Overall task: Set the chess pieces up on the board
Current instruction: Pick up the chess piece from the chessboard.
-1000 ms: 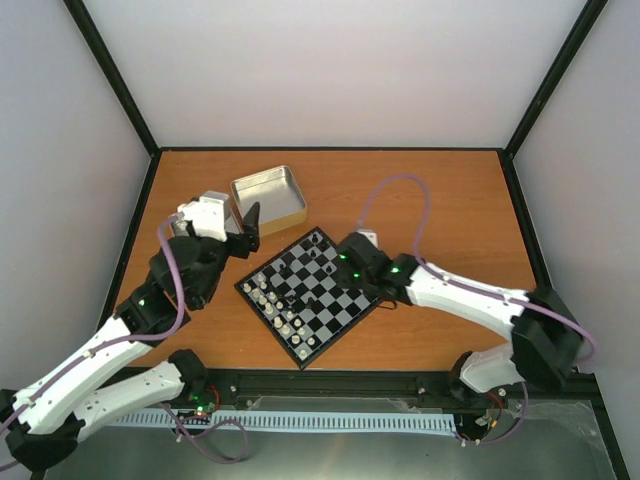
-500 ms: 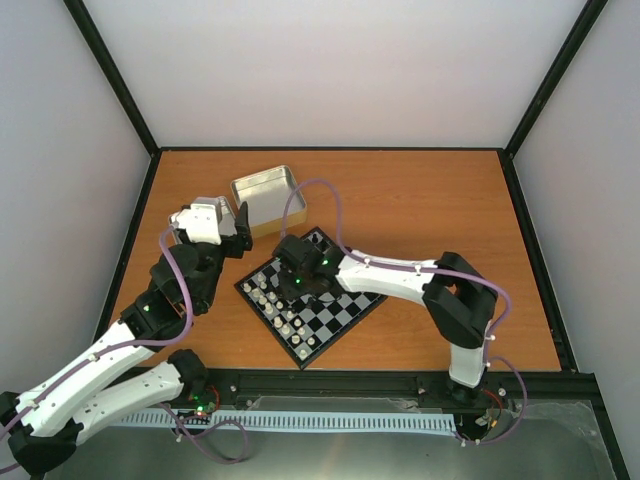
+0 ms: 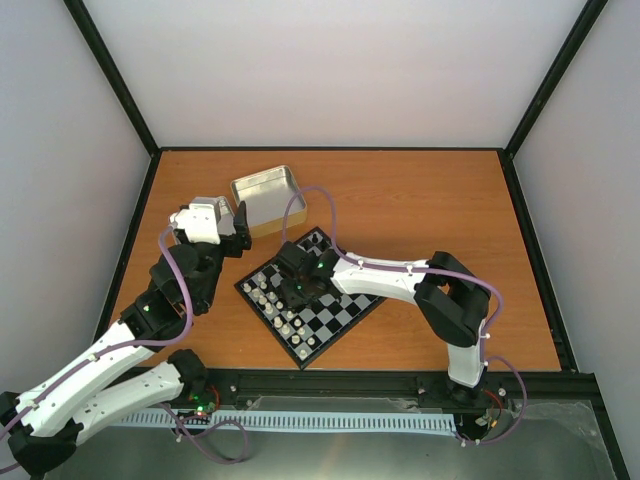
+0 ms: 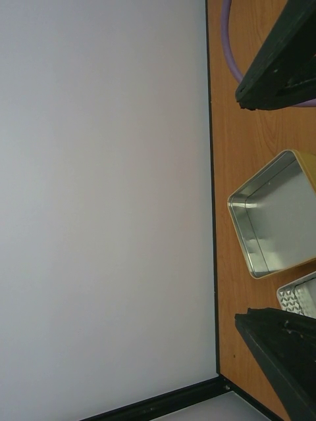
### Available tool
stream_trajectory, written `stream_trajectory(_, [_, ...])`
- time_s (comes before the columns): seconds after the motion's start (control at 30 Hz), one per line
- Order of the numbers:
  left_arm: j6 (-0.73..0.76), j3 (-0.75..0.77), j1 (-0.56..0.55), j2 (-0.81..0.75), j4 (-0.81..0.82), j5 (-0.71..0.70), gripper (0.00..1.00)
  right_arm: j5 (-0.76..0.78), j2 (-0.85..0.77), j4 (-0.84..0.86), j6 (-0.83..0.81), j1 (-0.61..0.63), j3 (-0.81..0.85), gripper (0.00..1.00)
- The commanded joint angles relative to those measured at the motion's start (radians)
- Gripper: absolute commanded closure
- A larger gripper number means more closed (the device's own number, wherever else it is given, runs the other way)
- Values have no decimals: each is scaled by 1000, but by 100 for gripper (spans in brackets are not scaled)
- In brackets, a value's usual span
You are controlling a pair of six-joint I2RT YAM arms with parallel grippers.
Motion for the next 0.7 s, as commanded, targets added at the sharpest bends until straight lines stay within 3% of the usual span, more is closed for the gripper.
stream_trajectory(0.0, [21, 6, 4, -6, 26, -17, 16, 27, 9, -22, 10, 4, 23, 75])
stream_trajectory(0.67, [18, 11, 4, 10, 17, -16, 16, 40, 43, -22, 24, 4, 20, 86])
